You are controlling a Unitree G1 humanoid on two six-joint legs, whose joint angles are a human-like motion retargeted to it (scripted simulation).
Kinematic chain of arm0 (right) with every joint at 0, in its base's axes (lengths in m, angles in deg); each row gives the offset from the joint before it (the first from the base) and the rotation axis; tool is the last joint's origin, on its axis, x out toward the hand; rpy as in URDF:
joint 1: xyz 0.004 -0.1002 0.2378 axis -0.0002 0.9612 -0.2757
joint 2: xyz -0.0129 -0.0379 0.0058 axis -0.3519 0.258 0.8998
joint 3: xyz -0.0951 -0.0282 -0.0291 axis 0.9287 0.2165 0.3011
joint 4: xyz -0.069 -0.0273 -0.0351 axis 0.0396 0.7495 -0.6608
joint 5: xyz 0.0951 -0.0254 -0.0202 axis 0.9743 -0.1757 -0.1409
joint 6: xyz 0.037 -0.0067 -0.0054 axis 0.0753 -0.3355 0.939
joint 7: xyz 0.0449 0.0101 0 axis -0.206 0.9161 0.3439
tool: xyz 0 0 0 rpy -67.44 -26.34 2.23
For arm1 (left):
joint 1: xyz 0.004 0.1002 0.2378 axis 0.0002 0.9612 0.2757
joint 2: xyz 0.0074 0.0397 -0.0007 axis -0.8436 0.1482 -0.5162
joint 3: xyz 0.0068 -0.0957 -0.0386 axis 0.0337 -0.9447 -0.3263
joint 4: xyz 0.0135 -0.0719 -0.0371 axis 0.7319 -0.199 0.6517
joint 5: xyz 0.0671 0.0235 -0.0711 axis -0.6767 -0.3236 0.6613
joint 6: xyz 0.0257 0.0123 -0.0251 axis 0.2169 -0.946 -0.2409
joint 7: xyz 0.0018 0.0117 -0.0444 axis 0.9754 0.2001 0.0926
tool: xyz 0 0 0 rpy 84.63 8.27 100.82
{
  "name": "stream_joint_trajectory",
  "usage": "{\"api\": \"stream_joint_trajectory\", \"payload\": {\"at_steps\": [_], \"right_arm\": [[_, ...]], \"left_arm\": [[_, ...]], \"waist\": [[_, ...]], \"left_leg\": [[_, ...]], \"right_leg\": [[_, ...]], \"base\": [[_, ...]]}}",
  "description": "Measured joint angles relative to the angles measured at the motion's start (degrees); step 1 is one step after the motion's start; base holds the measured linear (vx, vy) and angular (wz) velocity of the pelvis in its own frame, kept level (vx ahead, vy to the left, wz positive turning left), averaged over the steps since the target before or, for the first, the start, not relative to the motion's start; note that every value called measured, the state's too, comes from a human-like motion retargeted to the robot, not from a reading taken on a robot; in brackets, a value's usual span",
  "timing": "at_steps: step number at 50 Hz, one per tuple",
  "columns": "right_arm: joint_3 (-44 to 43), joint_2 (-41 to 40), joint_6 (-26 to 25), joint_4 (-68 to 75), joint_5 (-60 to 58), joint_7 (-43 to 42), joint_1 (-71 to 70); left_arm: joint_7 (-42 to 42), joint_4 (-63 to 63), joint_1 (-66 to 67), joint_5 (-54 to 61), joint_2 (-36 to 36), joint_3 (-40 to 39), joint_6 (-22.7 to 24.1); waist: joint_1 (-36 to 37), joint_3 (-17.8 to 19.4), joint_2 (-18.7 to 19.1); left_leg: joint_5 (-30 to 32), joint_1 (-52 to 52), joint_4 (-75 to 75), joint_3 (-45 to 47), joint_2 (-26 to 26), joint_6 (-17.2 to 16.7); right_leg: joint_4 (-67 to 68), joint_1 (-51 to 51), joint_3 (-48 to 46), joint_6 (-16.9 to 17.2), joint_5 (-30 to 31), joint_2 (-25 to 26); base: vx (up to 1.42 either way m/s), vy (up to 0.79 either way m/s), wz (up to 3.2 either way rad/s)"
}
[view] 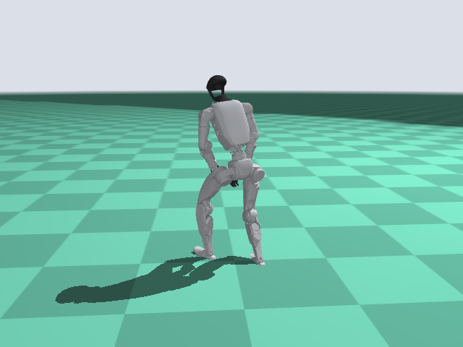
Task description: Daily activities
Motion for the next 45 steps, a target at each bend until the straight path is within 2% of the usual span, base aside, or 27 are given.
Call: {"api": "stream_joint_trajectory", "payload": {"at_steps": [5, 12, 15, 19, 24, 30, 35, 40, 45], "right_arm": [[0.13, 0.74, 0.46, -1.4, 2.26, 1.06, -0.26], [-0.41, 2.16, 0.78, -4.17, 4.29, 1.5, -1.47], [-0.98, 2.99, 1.08, -5.76, 5.24, 1.4, -2.29], [-2.01, 4.52, 1.33, -8.58, 6.36, 1.27, -3.77], [-3.51, 5.82, 1.24, -11.54, 8.27, 1.71, -5.14], [-4.9, 6.57, 1.44, -13.08, 11.53, 2.54, -6.2], [-6.17, 6.82, 1.44, -12.37, 14.91, 1.77, -5.9], [-7.85, 6.7, 1.11, -10.84, 18.07, 0.38, -4.29], [-9.59, 6.55, 0.82, -9.74, 19.96, -0.49, -2.77]], "left_arm": [[0.1, 1.01, -0.7, 1.43, 0.43, 0.14, -0.21], [0.79, 3.32, -0.77, 4.22, 0.37, -0.6, 0.02], [0.83, 4.43, -0.33, 5.95, 0.03, -1.16, 0.19], [0.62, 5.7, 0.36, 8.27, -0.59, -2.13, 0.2], [-0.21, 5.73, 1.71, 10.1, -0.93, -3.51, -0.15], [-2.48, 3.25, 2.53, 11.58, -1.12, -4.71, -0.91], [-4.1, 1.12, 2.25, 13.28, -0.91, -5.92, -0.7], [-4.34, 0.06, 1.94, 15.28, -0.2, -6.95, 0.25], [-4.14, -1.0, 1.04, 17.12, 0.95, -7.92, 0.5]], "waist": [[0.62, -0.85, -0.31], [2.69, -1.46, 0.19], [3.29, -1.55, 0.42], [3.01, -0.95, 0.28], [0.86, -0.09, 0.0], [-3.54, 0.06, 0.42], [-6.15, -0.41, 1.77], [-5.62, -1.57, 3.38], [-4.13, -4.92, 3.02]], "left_leg": [[-2.11, -0.91, 4.85, 0.47, -1.23, 1.96], [-6.22, 0.0, 8.98, 0.56, -4.41, 4.59], [-7.48, 1.19, 9.57, 0.83, -6.4, 5.72], [-8.7, 4.09, 8.81, 1.41, -10.11, 7.41], [-9.84, 8.24, 6.85, 1.34, -15.3, 9.13], [-11.18, 13.93, 2.9, -0.74, -19.82, 9.51], [-13.44, 19.09, -0.35, -3.25, -20.5, 8.95], [-16.73, 24.0, -1.99, -4.02, -18.75, 8.25], [-18.69, 26.62, -4.66, -2.56, -18.78, 7.85]], "right_leg": [[1.87, 1.28, 0.12, 0.03, -2.39, -1.95], [3.95, 3.81, -0.57, 1.36, -1.61, -5.28], [6.28, 4.43, -0.64, 2.2, 0.71, -7.28], [13.17, 3.8, -0.1, 3.3, 7.29, -11.23], [25.97, -1.11, 1.36, 2.32, 14.2, -16.32], [31.37, -10.84, 2.35, 0.72, 13.66, -16.83], [21.52, -18.33, 0.78, 1.7, 13.84, -12.85], [2.57, -21.45, -3.13, 4.8, 18.64, -7.5], [-17.38, -21.75, -8.75, 7.61, 24.51, -5.45]], "base": [[0.23, 0.13, 0.2], [0.23, 0.13, 0.21], [0.24, 0.14, 0.34], [0.25, 0.15, 0.47], [0.28, 0.14, 0.58], [0.34, 0.11, 0.58], [0.39, 0.08, 0.33], [0.43, 0.04, -0.15], [0.44, -0.01, -0.32]]}}
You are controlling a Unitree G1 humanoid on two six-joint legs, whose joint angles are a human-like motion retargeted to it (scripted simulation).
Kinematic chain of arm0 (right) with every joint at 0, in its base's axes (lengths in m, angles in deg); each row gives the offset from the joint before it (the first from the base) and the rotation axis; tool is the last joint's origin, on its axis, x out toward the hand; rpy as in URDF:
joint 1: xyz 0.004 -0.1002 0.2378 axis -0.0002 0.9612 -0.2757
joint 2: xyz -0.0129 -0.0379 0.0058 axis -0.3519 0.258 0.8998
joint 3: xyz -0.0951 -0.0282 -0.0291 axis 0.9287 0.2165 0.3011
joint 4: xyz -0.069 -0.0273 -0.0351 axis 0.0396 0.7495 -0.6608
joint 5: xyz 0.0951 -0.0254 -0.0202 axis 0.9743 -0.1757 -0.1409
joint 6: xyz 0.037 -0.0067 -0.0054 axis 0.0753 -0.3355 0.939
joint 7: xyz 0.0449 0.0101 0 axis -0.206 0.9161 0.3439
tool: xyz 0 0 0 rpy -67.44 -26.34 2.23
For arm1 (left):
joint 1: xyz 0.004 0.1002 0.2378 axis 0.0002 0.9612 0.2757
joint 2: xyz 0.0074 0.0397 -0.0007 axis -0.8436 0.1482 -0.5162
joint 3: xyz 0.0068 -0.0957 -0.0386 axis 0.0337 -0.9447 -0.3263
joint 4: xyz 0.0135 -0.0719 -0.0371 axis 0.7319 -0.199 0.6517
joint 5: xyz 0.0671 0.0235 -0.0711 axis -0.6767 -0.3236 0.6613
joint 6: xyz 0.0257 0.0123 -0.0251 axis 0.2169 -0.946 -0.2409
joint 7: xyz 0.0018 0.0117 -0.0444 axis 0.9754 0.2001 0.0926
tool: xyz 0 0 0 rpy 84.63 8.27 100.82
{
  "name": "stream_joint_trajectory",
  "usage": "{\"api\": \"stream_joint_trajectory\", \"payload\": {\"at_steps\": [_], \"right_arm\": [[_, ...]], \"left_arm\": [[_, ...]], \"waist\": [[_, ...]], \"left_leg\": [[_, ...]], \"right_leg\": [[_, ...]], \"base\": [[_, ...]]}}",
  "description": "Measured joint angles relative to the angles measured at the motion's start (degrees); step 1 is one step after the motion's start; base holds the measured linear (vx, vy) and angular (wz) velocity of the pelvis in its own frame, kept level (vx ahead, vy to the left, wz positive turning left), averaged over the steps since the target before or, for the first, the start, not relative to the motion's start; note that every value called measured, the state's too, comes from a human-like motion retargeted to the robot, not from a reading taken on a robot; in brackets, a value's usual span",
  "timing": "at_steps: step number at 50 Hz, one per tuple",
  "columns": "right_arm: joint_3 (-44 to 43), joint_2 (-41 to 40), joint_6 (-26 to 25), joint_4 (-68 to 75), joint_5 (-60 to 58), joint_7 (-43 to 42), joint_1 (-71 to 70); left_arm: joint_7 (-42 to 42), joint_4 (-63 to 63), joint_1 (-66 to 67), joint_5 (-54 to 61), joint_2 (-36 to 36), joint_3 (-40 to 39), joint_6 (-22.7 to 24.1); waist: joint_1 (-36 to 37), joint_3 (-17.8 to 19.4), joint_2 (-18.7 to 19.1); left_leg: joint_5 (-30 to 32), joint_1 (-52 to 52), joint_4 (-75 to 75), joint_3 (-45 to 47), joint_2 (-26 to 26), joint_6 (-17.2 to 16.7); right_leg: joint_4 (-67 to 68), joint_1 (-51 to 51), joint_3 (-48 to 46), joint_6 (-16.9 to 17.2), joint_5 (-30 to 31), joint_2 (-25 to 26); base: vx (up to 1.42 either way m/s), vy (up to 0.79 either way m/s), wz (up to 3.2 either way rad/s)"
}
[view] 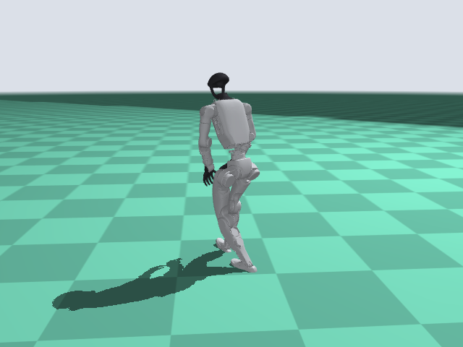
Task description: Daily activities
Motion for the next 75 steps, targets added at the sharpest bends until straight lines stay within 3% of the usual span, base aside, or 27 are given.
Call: {"api": "stream_joint_trajectory", "payload": {"at_steps": [4, 10, 13, 16, 20, 23, 30, 39, 42, 45, 49, 55, 65, 69, 75], "right_arm": [[-1.08, -0.64, -0.34, 0.93, 1.4, 0.1, 0.99], [-1.45, -2.16, -0.79, 3.58, 2.66, 0.13, 1.91], [-1.6, -2.49, -0.91, 5.59, 3.51, -0.33, 1.54], [-1.65, -2.5, -0.64, 7.65, 4.39, -1.11, 0.49], [-1.88, -2.42, -0.33, 9.08, 4.74, -2.35, -0.3], [-2.31, -2.12, -0.11, 9.05, 5.07, -3.16, -0.65], [-3.51, -1.22, 0.84, 7.03, 5.58, -3.9, -0.7], [-6.22, -1.74, 2.84, 6.12, 6.57, -5.85, 0.67], [-8.08, -2.24, 3.49, 6.47, 7.81, -6.36, 0.7], [-10.34, -3.23, 3.76, 7.15, 9.13, -7.09, 1.22], [-13.55, -4.39, 4.01, 8.53, 11.91, -6.83, 1.97], [-17.17, -5.28, 3.58, 11.26, 16.12, -5.19, 4.55], [-21.53, -5.85, 1.96, 17.29, 19.11, -3.83, 7.23], [-22.66, -5.84, 1.2, 19.35, 18.27, -4.77, 7.99], [-24.93, -6.02, 0.62, 21.31, 17.79, -7.72, 7.74]], "left_arm": [[-0.5, -0.91, -0.55, 1.35, 1.52, -1.26, -0.32], [-2.11, -2.35, -0.02, 3.21, 4.09, -2.26, -0.95], [-2.96, -3.29, 0.02, 3.86, 4.95, -2.33, -1.32], [-3.69, -4.09, -0.6, 4.02, 5.45, -2.43, -1.64], [-3.99, -4.16, -1.33, 3.68, 4.93, -2.62, -1.8], [-4.06, -3.79, -1.69, 3.86, 3.94, -3.28, -1.74], [-3.67, -4.34, -0.43, 5.57, 1.65, -5.79, -1.01], [-3.48, -8.81, 5.73, 6.43, 0.07, -10.07, 0.01], [-3.64, -10.68, 8.07, 5.88, -0.42, -11.37, -0.06], [-3.45, -12.29, 10.78, 5.23, -0.55, -12.6, -0.48], [-3.05, -13.66, 12.85, 4.43, -1.49, -14.94, -0.82], [-2.26, -12.23, 14.79, 3.17, -4.49, -17.36, -1.07], [0.93, -0.98, 16.0, 0.86, -12.63, -19.59, -0.14], [2.72, 2.57, 16.75, 0.25, -15.35, -20.67, 1.12], [5.58, 5.58, 18.46, 0.8, -18.62, -23.2, 2.58]], "waist": [[0.29, -2.56, -0.35], [0.62, -4.84, 2.96], [0.39, -3.49, 6.26], [0.25, -1.45, 8.63], [0.56, 0.24, 9.8], [1.06, 1.08, 9.22], [2.14, 2.61, 5.66], [1.13, 1.76, 1.13], [0.64, 1.5, 0.38], [-0.79, 0.63, 0.06], [-1.22, 0.48, -0.72], [-1.41, -0.78, -1.43], [-1.65, -3.84, -5.14], [-1.56, -4.99, -6.45], [-1.85, -6.14, -8.66]], "left_leg": [[-1.68, 2.66, -1.0, 1.07, -1.01, -0.28], [-1.82, 5.33, 5.9, 0.48, 1.19, -3.87], [5.45, 6.46, 14.76, 2.02, 6.8, -8.35], [12.33, 5.33, 24.41, 2.01, 11.23, -10.43], [15.8, 0.79, 33.96, 1.16, 15.9, -9.67], [13.74, -3.25, 34.77, -0.01, 17.44, -7.47], [9.56, -10.17, 19.57, -4.92, 13.43, -5.55], [20.47, -11.81, -2.91, -20.57, 1.94, -11.03], [21.83, -10.38, -3.91, -21.4, 1.6, -11.65], [18.79, -10.99, -0.07, -18.21, 2.16, -10.36], [16.04, -8.25, 0.44, -10.69, 5.95, -9.02], [12.76, -5.08, 0.58, 0.81, 12.19, -8.01], [13.21, 0.83, -6.57, 15.49, 14.35, -6.19], [13.33, 1.97, -7.31, 19.9, 15.33, -5.84], [15.15, 4.16, -9.97, 25.01, 16.07, -5.22]], "right_leg": [[-3.13, -0.38, -2.61, -0.08, 3.01, -1.12], [8.69, -2.23, -1.34, -3.88, 2.26, -0.72], [13.34, -0.37, -0.41, -6.22, -0.86, 2.06], [14.42, 2.81, 0.91, -7.92, -2.85, 5.62], [14.49, 6.4, 3.52, -8.62, -4.68, 9.74], [13.67, 9.24, 6.47, -8.26, -5.71, 11.98], [12.93, 15.77, 15.7, -7.19, -8.89, 14.5], [14.54, 19.34, 29.55, -6.29, -13.27, 15.53], [14.83, 20.59, 33.99, -5.91, -14.91, 16.37], [17.29, 20.01, 36.78, -5.35, -17.23, 16.75], [18.07, 20.3, 34.13, -4.56, -17.05, 14.02], [23.27, 17.86, 19.17, -7.05, -20.74, 3.08], [29.39, 16.05, 9.43, -7.39, -22.25, -13.41], [28.99, 15.94, 8.39, -6.09, -20.92, -18.45], [25.55, 15.33, 10.47, -2.31, -17.8, -20.94]], "base": [[0.48, -0.05, -0.11], [0.51, -0.06, -0.25], [0.48, -0.04, -0.44], [0.42, -0.02, -0.6], [0.4, 0.01, -0.78], [0.4, 0.04, -0.91], [0.4, 0.06, -1.06], [0.34, 0.1, -1.28], [0.28, 0.18, -1.62], [0.21, 0.21, -1.61], [0.13, 0.2, -1.98], [0.03, 0.14, -2.01], [-0.05, 0.03, -1.46], [-0.07, -0.06, -1.25], [-0.08, -0.13, -1.06]]}}
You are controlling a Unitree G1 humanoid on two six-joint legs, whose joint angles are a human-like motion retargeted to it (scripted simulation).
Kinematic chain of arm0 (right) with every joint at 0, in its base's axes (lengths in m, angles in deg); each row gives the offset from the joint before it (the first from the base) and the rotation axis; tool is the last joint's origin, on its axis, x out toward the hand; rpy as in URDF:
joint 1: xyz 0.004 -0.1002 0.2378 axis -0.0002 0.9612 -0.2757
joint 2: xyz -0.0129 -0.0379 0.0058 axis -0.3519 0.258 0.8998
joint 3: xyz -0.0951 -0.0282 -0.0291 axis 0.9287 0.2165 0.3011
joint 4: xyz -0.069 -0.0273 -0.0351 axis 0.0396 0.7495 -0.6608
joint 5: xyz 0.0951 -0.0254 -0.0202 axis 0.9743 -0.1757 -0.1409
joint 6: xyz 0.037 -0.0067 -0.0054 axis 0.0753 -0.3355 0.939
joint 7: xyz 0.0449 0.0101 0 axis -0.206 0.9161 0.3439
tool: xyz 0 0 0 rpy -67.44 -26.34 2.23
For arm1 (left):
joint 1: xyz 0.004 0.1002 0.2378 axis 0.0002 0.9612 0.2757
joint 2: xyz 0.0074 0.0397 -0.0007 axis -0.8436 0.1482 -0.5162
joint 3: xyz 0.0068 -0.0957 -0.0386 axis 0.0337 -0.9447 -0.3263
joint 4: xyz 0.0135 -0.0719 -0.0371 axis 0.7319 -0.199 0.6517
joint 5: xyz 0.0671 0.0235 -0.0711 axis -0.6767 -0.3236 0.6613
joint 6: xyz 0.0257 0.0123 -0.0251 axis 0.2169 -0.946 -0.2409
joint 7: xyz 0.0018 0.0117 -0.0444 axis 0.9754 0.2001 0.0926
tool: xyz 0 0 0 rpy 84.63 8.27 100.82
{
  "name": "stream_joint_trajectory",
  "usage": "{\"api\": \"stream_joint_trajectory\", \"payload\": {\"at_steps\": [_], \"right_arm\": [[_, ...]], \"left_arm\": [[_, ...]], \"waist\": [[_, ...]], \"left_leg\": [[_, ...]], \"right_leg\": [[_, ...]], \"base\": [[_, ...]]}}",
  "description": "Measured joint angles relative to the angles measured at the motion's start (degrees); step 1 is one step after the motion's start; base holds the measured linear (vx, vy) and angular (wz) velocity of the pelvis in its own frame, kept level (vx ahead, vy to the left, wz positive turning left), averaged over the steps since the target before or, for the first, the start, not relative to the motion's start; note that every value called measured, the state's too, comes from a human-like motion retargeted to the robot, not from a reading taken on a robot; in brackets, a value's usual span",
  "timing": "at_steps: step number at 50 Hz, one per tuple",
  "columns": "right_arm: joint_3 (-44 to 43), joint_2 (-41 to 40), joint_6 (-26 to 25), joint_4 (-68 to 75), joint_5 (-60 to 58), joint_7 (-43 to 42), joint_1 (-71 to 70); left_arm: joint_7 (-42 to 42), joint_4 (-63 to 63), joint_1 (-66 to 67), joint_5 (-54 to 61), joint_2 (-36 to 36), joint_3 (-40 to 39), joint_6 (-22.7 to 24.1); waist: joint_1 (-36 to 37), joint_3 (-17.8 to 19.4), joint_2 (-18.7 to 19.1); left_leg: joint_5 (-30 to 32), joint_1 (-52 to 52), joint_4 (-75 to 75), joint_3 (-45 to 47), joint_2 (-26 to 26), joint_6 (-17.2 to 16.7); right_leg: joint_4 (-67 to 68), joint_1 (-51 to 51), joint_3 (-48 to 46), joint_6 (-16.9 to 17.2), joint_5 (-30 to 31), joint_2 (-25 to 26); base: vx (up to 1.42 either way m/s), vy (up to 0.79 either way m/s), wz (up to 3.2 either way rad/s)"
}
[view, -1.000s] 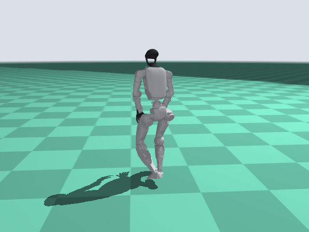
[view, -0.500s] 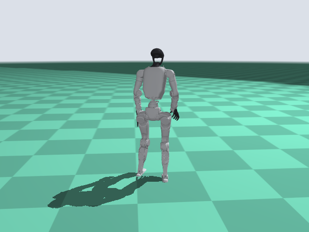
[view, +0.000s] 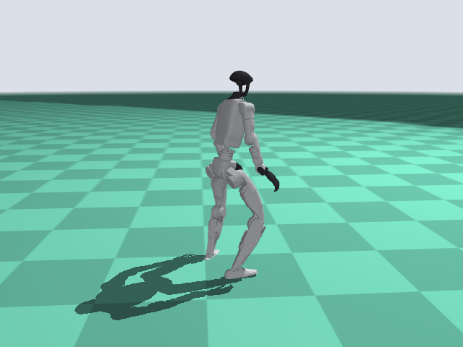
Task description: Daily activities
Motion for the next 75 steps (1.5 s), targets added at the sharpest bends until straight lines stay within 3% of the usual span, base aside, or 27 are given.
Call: {"api": "stream_joint_trajectory", "payload": {"at_steps": [6, 17, 22, 28, 36, 43, 45, 52, 75], "right_arm": [[-1.86, -0.22, 0.22, -0.02, 1.39, -3.78, -1.12], [0.66, -0.52, 1.91, 0.29, 0.99, -7.25, -3.57], [3.28, -0.91, 2.87, -0.04, -0.3, -7.54, -4.53], [5.56, -1.26, 3.73, -1.64, -1.44, -6.17, -5.37], [8.76, -2.75, 3.85, -3.03, -1.63, -3.54, -4.25], [10.1, -2.97, 2.95, -3.13, -1.25, -1.37, -2.5], [10.12, -2.07, 2.4, -3.48, -1.04, -0.33, -2.86], [11.26, -2.25, 1.92, -3.3, -0.81, 0.91, -0.31], [14.97, -1.13, 1.7, -5.06, -5.61, 0.12, -0.01]], "left_arm": [[2.68, 0.71, 0.98, 1.62, -1.37, -2.21, 0.64], [4.84, 1.9, -3.52, 1.64, -0.69, 0.8, 1.36], [4.45, 1.84, -7.87, -0.55, 2.25, 5.93, 1.54], [2.06, 1.18, -15.35, -3.26, 7.96, 13.2, 1.88], [-0.73, 2.78, -24.08, -4.98, 14.17, 19.72, 2.83], [-2.4, 7.24, -32.02, -3.58, 16.61, 21.47, 4.02], [-3.47, 9.32, -35.38, -2.01, 16.36, 21.04, 4.1], [-3.53, 11.02, -39.58, 0.74, 16.45, 20.16, 4.43], [-4.8, 2.97, -43.17, 14.99, 17.59, 17.88, 6.07]], "waist": [[-0.96, -0.96, -1.42], [-1.42, -2.79, -1.15], [-0.25, -3.02, 0.8], [0.65, -3.56, 4.52], [-0.14, -5.29, 7.4], [-0.68, -7.62, 9.17], [-1.04, -8.35, 9.4], [-1.38, -10.95, 10.2], [-6.63, -15.87, 11.09]], "left_leg": [[2.52, 0.95, -1.73, 3.4, 1.46, 0.41], [8.82, -0.61, 0.52, 2.15, 8.09, -2.09], [4.05, -3.37, 3.3, -6.96, 9.36, -4.12], [0.93, -2.76, 5.71, -10.81, 10.51, -4.9], [-0.25, 0.77, 7.44, -13.5, 8.84, -6.09], [0.94, 4.34, 4.85, -13.74, 7.12, -6.53], [3.63, 7.54, -2.19, -13.01, 4.89, -6.04], [3.12, 8.38, -1.66, -11.35, 5.18, -5.87], [7.76, 15.29, -18.49, -3.25, 0.15, -4.51]], "right_leg": [[-3.51, -1.51, 3.05, 2.4, 0.55, 2.49], [-10.03, -3.35, 6.18, 1.36, -0.62, 12.6], [-12.21, -3.08, 8.28, 0.51, 0.97, 19.36], [-17.27, -0.81, 9.72, -0.42, 3.63, 25.98], [-19.24, 1.22, 12.21, -0.61, 4.93, 30.52], [-21.74, 3.03, 13.79, -0.4, 5.99, 32.03], [-26.99, 5.31, 14.24, 0.01, 7.91, 31.07], [-26.07, 4.8, 15.44, 0.53, 7.7, 31.77], [-30.75, 4.17, 18.68, 2.77, 10.1, 30.01]], "base": [[-0.1, -0.21, -0.85], [-0.07, -0.28, -0.85], [-0.03, -0.25, -1.12], [0.01, -0.18, -0.83], [0.04, -0.1, -0.6], [0.06, -0.04, -0.35], [0.1, 0.0, -0.12], [0.04, 0.0, -0.25], [0.0, 0.0, -0.01]]}}
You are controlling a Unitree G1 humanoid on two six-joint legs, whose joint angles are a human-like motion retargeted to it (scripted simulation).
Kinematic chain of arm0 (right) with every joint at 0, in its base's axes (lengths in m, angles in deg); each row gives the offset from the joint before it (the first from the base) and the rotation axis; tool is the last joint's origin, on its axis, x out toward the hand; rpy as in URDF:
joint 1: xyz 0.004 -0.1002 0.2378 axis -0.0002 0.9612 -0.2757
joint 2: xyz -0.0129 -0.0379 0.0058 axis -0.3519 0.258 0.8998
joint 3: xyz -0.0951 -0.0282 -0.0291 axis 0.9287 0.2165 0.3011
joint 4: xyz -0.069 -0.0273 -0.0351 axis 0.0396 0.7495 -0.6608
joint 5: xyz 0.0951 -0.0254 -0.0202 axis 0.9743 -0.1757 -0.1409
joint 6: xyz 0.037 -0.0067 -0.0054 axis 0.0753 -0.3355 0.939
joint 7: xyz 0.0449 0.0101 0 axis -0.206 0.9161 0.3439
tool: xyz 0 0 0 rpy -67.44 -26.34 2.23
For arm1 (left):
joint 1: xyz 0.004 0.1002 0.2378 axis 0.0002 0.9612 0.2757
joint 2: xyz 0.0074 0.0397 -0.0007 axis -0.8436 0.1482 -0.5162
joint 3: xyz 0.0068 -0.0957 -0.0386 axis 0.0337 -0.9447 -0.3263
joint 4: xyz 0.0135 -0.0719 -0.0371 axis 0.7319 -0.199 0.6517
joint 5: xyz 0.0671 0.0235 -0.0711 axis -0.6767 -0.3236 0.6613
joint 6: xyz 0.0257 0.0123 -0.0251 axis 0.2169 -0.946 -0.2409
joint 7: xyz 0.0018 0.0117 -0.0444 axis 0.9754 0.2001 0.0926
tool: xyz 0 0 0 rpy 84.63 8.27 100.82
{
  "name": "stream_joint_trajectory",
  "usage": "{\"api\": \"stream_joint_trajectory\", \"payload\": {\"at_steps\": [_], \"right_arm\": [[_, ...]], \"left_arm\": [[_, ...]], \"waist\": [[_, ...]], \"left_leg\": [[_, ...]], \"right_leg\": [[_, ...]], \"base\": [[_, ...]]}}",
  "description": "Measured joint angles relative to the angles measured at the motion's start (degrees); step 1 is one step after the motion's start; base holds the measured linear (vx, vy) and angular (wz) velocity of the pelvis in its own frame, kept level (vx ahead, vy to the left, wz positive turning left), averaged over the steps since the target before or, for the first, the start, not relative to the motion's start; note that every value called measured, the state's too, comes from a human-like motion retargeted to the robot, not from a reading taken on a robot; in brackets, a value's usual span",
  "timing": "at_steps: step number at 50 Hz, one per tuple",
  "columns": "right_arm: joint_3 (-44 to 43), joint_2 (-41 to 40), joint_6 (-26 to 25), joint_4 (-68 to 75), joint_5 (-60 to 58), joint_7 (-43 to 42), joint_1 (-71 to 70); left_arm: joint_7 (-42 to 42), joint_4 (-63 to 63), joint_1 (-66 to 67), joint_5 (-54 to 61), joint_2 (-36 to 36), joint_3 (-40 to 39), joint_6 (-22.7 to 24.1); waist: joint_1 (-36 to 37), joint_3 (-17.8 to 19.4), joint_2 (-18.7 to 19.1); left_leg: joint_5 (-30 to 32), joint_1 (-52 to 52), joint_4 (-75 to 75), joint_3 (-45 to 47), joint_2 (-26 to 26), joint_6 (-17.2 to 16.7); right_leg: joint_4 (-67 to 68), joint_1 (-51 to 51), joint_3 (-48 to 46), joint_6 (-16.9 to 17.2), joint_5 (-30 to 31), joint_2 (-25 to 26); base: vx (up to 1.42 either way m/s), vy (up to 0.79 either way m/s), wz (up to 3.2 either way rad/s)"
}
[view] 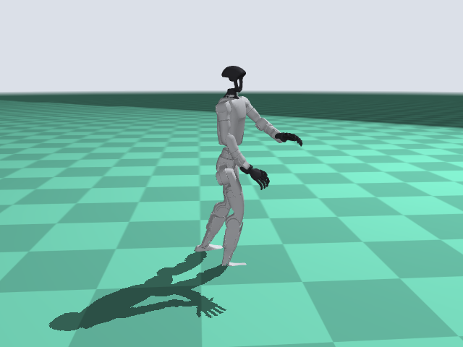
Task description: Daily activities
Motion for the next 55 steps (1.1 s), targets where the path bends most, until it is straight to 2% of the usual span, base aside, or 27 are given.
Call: {"api": "stream_joint_trajectory", "payload": {"at_steps": [10, 19, 27, 33, 35, 38, 40, 43, 45, 47, 48, 50, 53, 55], "right_arm": [[0.26, -0.68, -0.5, 0.33, -1.83, 0.65, 0.02], [-1.12, -0.74, -1.01, 0.59, -3.24, 0.96, 1.46], [-4.66, -0.77, -1.27, 1.5, -2.71, 0.28, 3.02], [-9.75, -1.17, -1.37, 3.06, -0.03, -0.76, 4.33], [-10.71, -3.54, -1.41, 4.12, 0.73, -2.31, 7.74], [-14.19, -1.92, -0.97, 4.46, 3.08, -2.24, 6.67], [-14.96, -3.76, -0.74, 5.21, 4.02, -3.74, 9.59], [-17.76, -1.64, -0.17, 5.02, 5.98, -3.78, 8.29], [-17.98, -2.93, 0.23, 5.05, 6.46, -5.49, 10.62], [-19.49, -0.82, 0.68, 4.16, 7.49, -5.4, 8.59], [-19.97, -0.44, 0.87, 3.76, 7.84, -5.42, 7.92], [-19.66, -1.85, 1.18, 3.29, 7.7, -6.83, 9.54], [-20.64, 0.19, 1.51, 2.49, 8.15, -5.9, 6.81], [-19.81, -1.53, 1.62, 2.74, 7.43, -6.69, 8.72]], "left_arm": [[-2.23, 1.56, 1.73, 3.45, 1.23, 1.13, 1.87], [-4.91, 4.44, 4.73, 1.69, 0.49, 2.94, 3.07], [-6.1, 6.16, 10.42, 0.57, -0.72, 2.05, 4.02], [-6.92, 6.51, 19.24, 1.07, -2.87, -0.96, 4.38], [-6.07, 5.98, 26.76, 0.17, -2.23, -1.2, 4.36], [-6.56, 4.85, 29.36, 0.87, -5.27, -4.06, 4.12], [-5.52, 3.43, 36.03, 0.27, -4.4, -5.14, 3.68], [-5.66, 1.22, 37.97, 1.06, -7.38, -8.52, 3.1], [-4.38, -0.78, 43.61, 0.83, -5.9, -9.97, 2.56], [-4.43, -2.5, 43.81, 1.5, -8.2, -12.26, 2.17], [-4.43, -3.34, 44.46, 1.84, -8.52, -13.26, 1.94], [-3.16, -5.46, 48.68, 1.72, -6.46, -14.56, 1.45], [-3.55, -7.89, 48.11, 2.59, -8.59, -17.23, 0.99], [-2.65, -9.85, 51.09, 2.37, -6.08, -17.95, 0.63]], "waist": [[-2.58, -0.77, -0.4], [-4.12, -1.1, -0.75], [-3.6, -0.71, -1.55], [-2.19, -0.12, -2.42], [-0.53, -1.85, -4.89], [-0.38, -0.77, -4.46], [1.02, -1.61, -6.72], [1.29, -0.36, -6.13], [2.75, -0.74, -8.14], [2.89, -0.22, -7.54], [3.15, 0.24, -7.34], [4.63, 0.19, -8.93], [5.1, 0.92, -7.98], [6.58, 0.99, -9.22]], "left_leg": [[3.79, 3.16, -9.4, 3.2, -2.72, 0.2], [7.88, 5.95, -18.09, 4.6, -4.61, 0.1], [8.0, 5.61, -18.63, 3.61, -4.11, 0.03], [7.86, 5.34, -18.52, 1.63, -3.27, 0.03], [10.96, 6.23, -20.62, 3.58, -4.55, 0.05], [7.99, 4.93, -18.56, -0.21, -3.64, 0.1], [11.09, 5.95, -20.66, 1.02, -4.95, 0.12], [8.19, 4.67, -18.51, -2.79, -3.69, -0.01], [11.43, 5.89, -20.67, -2.02, -4.93, 0.05], [8.64, 4.69, -18.62, -4.88, -3.97, -0.08], [8.54, 4.53, -18.45, -5.76, -3.48, -0.13], [11.96, 5.68, -20.71, -5.41, -4.59, -0.08], [9.02, 4.18, -18.4, -8.94, -3.13, -0.41], [12.65, 5.23, -20.79, -9.01, -4.09, -0.47]], "right_leg": [[-0.79, -1.13, 0.8, 0.94, 1.12, -0.58], [-1.96, -1.48, 0.66, 1.38, 2.28, -0.69], [-4.07, -0.24, -0.64, 1.23, 3.54, -1.06], [-6.53, 1.88, -2.37, 0.69, 4.6, -1.43], [0.28, -1.78, -0.3, 0.43, 3.32, -1.66], [-3.49, 1.22, -3.5, 0.01, 2.82, -2.5], [2.98, -1.86, -2.07, -0.33, 1.46, -3.26], [-2.0, 1.89, -5.39, -0.96, 1.52, -3.63], [4.13, -0.74, -4.37, -1.36, 0.3, -4.72], [0.05, 2.18, -6.85, -1.73, 0.18, -4.72], [-1.57, 3.32, -7.72, -1.99, 0.76, -4.58], [4.0, 1.03, -7.23, -2.35, -0.16, -5.97], [-1.99, 5.06, -10.56, -2.95, 0.51, -5.39], [3.04, 3.07, -10.7, -3.21, -0.06, -7.06]], "base": [[0.0, 0.0, 0.0], [0.0, 0.0, 0.0], [-0.01, 0.01, 0.16], [-0.02, 0.02, 0.36], [-0.08, -0.03, 0.0], [0.05, 0.05, 0.82], [-0.06, -0.02, 0.29], [0.07, 0.04, 0.88], [-0.06, -0.02, 0.38], [0.1, 0.04, 0.93], [0.03, 0.01, 0.76], [-0.07, -0.02, 0.47], [0.06, 0.02, 0.86], [-0.1, -0.02, 0.55]]}}
